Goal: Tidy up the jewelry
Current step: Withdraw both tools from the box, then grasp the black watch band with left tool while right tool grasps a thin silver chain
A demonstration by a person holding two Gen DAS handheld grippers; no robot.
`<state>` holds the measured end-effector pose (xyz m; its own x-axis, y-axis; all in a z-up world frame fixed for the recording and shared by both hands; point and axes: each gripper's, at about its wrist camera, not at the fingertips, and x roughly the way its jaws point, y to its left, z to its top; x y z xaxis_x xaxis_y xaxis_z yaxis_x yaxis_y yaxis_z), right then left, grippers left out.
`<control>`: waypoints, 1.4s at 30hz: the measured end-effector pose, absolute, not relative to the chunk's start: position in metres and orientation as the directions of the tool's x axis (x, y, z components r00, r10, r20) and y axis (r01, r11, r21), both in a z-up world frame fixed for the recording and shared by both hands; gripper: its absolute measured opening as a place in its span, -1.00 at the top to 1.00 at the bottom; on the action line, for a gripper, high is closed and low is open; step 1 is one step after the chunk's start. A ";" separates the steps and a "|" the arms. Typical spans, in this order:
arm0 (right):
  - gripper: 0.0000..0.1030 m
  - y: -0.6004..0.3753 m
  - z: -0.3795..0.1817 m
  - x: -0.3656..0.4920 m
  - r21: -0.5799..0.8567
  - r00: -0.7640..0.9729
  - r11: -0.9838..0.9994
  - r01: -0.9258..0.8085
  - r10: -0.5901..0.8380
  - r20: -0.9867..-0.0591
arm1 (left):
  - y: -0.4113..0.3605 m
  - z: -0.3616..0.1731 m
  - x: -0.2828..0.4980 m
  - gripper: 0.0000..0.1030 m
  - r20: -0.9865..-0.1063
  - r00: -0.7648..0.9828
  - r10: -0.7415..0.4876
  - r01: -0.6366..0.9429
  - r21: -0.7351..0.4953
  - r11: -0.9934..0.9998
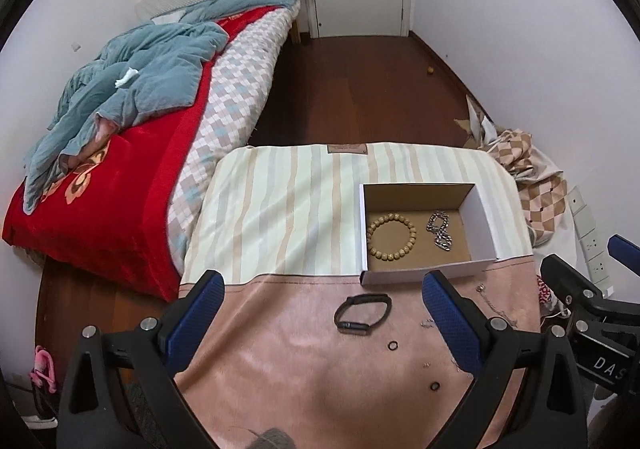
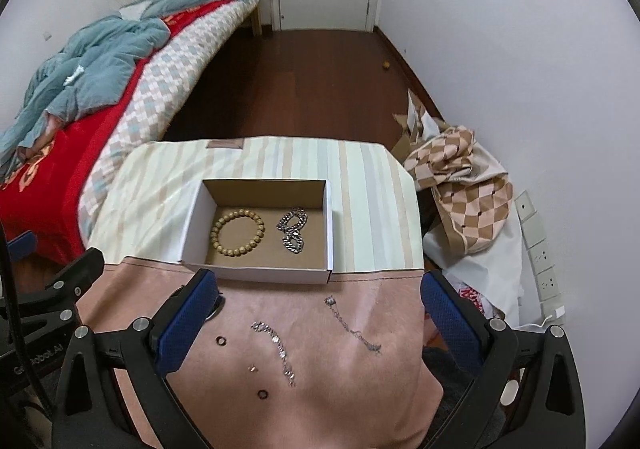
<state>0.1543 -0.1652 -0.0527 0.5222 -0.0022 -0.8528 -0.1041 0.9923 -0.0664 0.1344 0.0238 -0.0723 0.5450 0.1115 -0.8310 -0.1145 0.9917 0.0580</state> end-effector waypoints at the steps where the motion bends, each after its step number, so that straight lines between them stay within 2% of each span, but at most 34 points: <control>1: -0.99 -0.165 -0.048 0.148 -0.070 0.532 0.992 -0.105 -0.004 -0.847 | 0.023 -0.068 0.128 -0.96 -0.825 0.553 0.111 -0.115 0.056 0.992; 11: -0.99 -0.171 -0.007 0.099 -0.064 0.605 0.994 -0.090 0.004 -0.796 | 0.020 -0.038 0.088 -0.96 -0.776 0.620 0.116 -0.123 0.051 0.991; 18: -0.99 -0.173 -0.001 0.085 -0.041 0.612 0.995 -0.086 0.020 -0.791 | 0.026 -0.044 0.078 -0.96 -0.769 0.621 0.155 -0.163 0.067 0.984; 22: -1.00 -0.179 -0.028 0.087 -0.005 0.565 0.997 -0.075 0.039 -0.824 | 0.037 -0.078 0.077 -0.96 -0.799 0.567 0.198 -0.204 0.097 0.974; 29: -0.99 -0.186 -0.148 0.096 0.057 0.358 0.997 -0.058 0.075 -0.931 | 0.058 -0.164 0.076 -0.96 -0.884 0.385 0.265 -0.254 0.175 0.951; 31: -0.89 -0.188 -0.183 0.097 0.068 0.301 0.997 -0.047 0.079 -0.950 | 0.061 -0.180 0.075 -0.96 -0.894 0.349 0.280 -0.257 0.196 0.946; 33: -0.56 -0.190 -0.208 0.095 0.064 0.272 0.997 -0.043 0.074 -0.959 | 0.064 -0.196 0.076 -0.96 -0.907 0.310 0.287 -0.260 0.209 0.943; 36: -0.26 -0.190 -0.237 0.094 0.064 0.243 0.997 -0.047 0.074 -0.967 | 0.066 -0.209 0.080 -0.96 -0.914 0.281 0.294 -0.259 0.223 0.940; 40: -0.11 -0.182 -0.256 0.094 0.056 0.244 0.995 -0.079 0.074 -0.967 | 0.062 -0.223 0.085 -0.96 -0.920 0.257 0.297 -0.243 0.236 0.941; 42: 0.02 -0.171 -0.259 0.091 -0.003 0.281 0.993 -0.121 0.031 -0.959 | 0.061 -0.226 0.089 -0.96 -0.922 0.252 0.295 -0.233 0.238 0.943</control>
